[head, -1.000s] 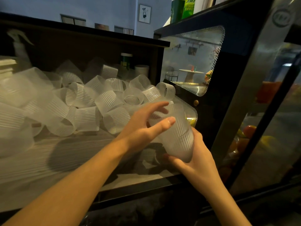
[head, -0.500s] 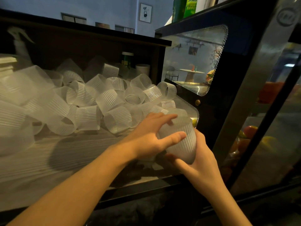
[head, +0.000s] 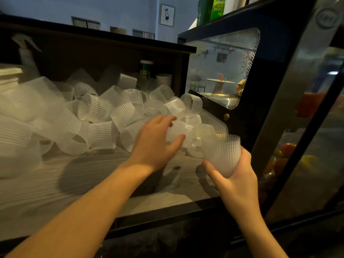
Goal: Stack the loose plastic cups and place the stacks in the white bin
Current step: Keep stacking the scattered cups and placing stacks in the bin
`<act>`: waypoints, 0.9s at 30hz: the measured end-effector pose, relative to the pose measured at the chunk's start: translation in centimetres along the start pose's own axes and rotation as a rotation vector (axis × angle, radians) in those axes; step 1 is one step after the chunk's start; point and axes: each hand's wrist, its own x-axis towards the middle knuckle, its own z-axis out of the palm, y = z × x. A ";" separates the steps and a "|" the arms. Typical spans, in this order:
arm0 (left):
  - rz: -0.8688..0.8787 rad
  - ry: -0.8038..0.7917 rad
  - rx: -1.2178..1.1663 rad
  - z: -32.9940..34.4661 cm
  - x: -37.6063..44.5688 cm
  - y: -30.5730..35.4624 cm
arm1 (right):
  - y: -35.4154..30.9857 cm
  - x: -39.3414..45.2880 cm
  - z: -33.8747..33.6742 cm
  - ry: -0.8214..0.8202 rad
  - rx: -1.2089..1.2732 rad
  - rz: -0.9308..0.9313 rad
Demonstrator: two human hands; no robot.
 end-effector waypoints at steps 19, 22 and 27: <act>-0.234 -0.126 0.723 -2.3 -0.1 -4.0 | -0.5 -0.3 -0.1 -0.047 -0.081 -0.007; -0.239 -0.140 0.712 -2.1 -0.1 -4.2 | -0.5 -0.3 -0.1 -0.053 -0.088 -0.012; -0.211 -0.112 0.701 -3.0 0.2 -3.9 | -0.5 -0.3 -0.1 -0.065 -0.118 -0.016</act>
